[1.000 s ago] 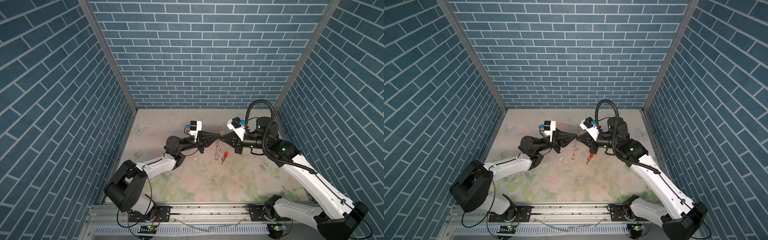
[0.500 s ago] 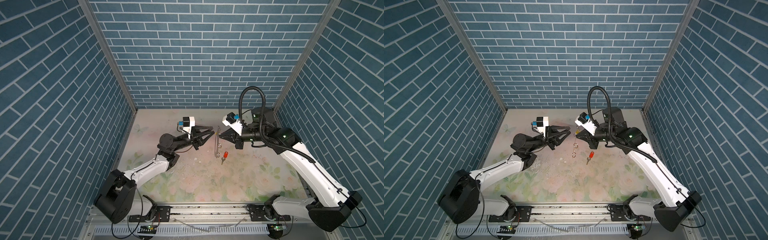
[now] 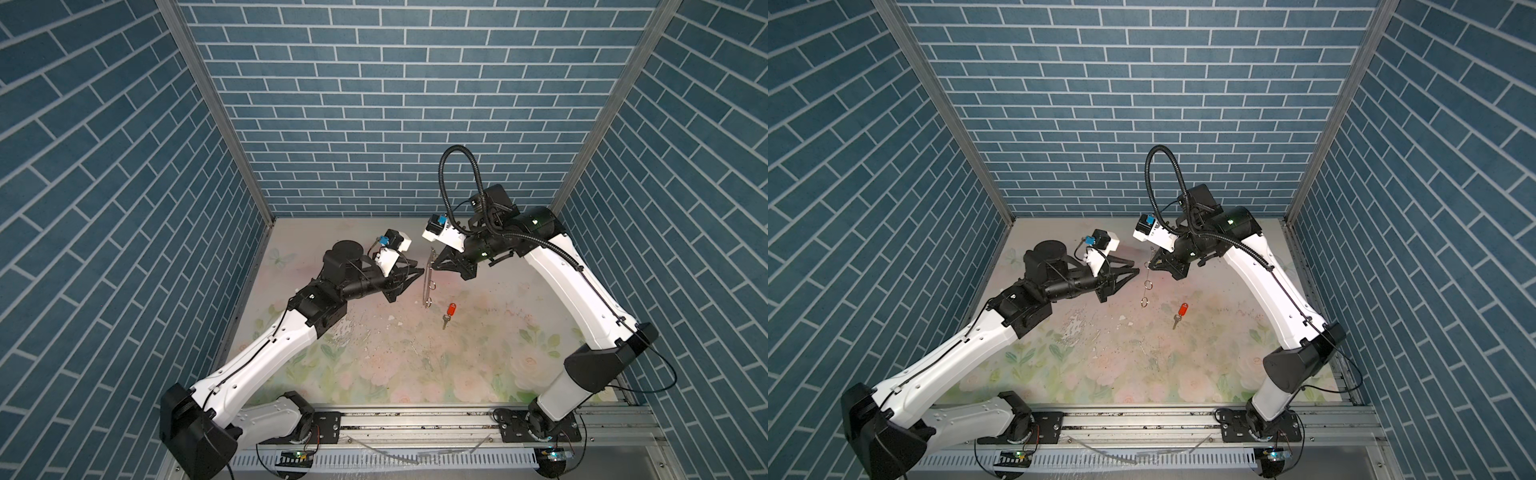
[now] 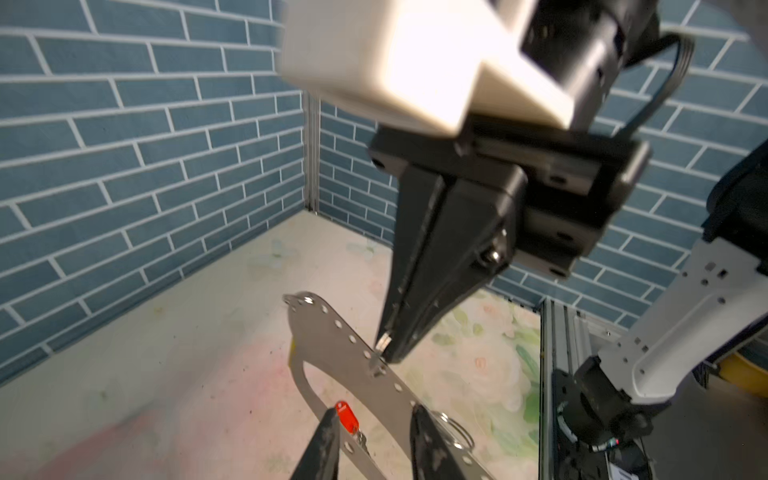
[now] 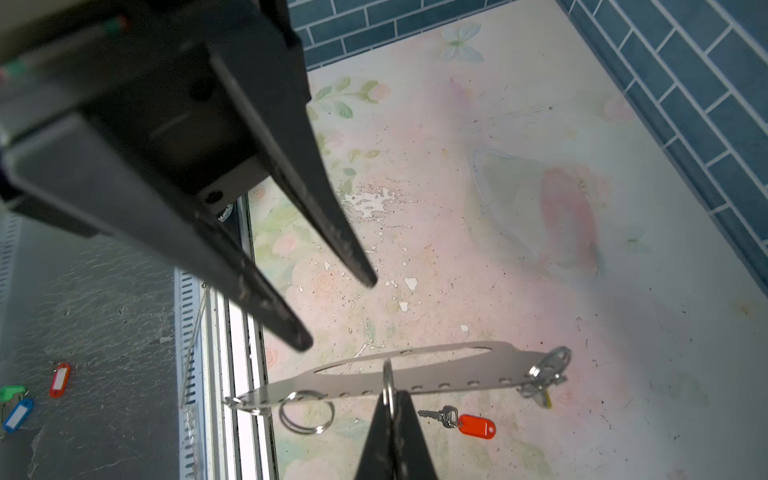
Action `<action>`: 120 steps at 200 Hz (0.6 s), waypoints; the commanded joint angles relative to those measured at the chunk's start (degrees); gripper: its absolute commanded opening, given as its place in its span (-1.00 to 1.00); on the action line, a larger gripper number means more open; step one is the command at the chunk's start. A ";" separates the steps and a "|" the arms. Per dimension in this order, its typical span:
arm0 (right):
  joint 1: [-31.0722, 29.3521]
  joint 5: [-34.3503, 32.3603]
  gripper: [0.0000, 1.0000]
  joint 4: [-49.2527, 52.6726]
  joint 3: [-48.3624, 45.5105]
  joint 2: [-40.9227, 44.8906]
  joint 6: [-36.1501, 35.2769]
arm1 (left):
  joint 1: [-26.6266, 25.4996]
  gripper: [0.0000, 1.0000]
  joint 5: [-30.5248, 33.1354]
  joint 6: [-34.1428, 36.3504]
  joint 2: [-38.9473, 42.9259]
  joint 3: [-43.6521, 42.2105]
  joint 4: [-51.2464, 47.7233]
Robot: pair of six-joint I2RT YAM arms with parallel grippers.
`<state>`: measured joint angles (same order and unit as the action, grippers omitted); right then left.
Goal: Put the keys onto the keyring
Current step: 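Open right gripper off the plate and move it toward the red-tag key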
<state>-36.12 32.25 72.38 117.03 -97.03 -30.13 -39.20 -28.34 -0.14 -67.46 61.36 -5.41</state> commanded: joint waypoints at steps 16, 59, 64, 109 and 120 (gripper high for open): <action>-0.58 -0.15 -1.00 9.61 6.53 -2.78 -5.21 | -3.96 -0.34 6.19 7.35 -1.49 1.04 -7.56; -0.97 0.52 -1.00 9.86 5.94 -2.82 -5.76 | -4.39 -0.34 11.18 7.42 0.12 0.13 -5.52; -1.04 0.61 -1.00 9.80 5.70 -2.81 -5.78 | -4.39 -0.33 11.80 7.51 0.56 -0.05 -5.42; -1.21 2.50 -1.00 9.13 4.52 -2.77 -6.36 | -4.40 -0.27 10.18 8.18 3.71 -2.77 -0.59; -1.38 2.80 -1.00 8.99 4.50 -2.72 -6.46 | -4.44 -0.26 8.90 8.18 3.81 -3.13 0.66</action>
<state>-36.86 32.56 79.48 121.16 -100.09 -33.34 -43.33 -17.76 7.09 -64.47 59.70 -8.58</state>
